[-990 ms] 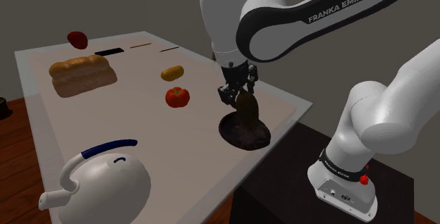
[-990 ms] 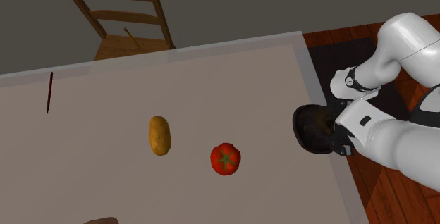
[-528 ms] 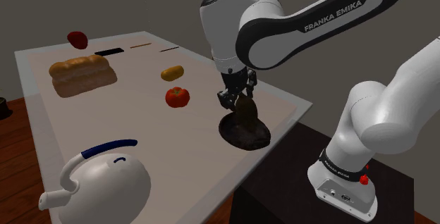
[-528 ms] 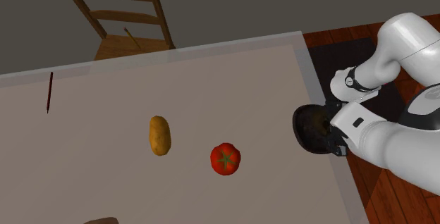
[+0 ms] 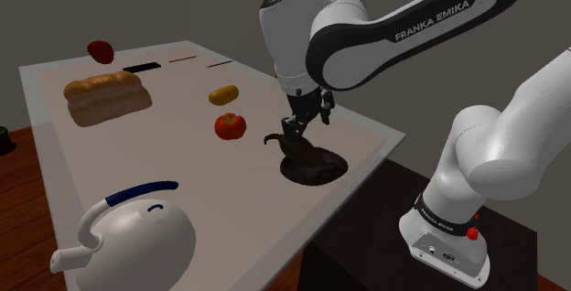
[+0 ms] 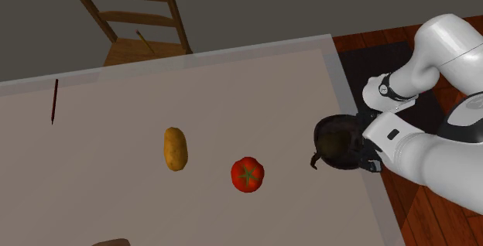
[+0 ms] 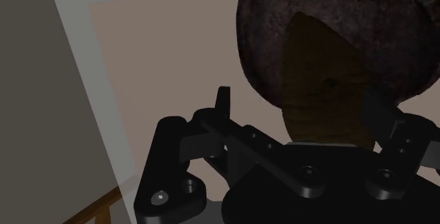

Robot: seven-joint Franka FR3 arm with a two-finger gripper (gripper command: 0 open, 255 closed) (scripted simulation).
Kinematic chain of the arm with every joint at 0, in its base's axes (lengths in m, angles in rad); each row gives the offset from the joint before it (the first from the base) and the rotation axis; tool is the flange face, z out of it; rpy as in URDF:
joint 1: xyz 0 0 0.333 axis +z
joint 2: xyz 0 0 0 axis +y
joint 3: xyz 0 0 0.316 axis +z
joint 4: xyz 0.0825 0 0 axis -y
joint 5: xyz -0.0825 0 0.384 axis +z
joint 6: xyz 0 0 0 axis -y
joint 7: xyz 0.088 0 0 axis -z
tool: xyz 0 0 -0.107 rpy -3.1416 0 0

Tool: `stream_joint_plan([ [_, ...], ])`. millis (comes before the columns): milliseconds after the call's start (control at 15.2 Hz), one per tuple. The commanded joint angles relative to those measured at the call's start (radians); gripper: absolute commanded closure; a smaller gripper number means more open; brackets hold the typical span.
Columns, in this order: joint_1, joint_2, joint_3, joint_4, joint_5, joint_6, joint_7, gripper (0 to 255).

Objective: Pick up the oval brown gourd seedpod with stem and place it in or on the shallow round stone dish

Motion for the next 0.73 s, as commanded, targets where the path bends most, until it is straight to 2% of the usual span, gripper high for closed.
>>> stream_joint_plan([
  [0,0.000,0.000,0.000,0.000,0.000,0.000,0.000,0],
  [264,0.008,0.003,0.014,0.127,0.014,-0.126,-0.003,0],
  [660,0.008,0.003,0.014,0.127,0.014,-0.126,-0.003,0],
])
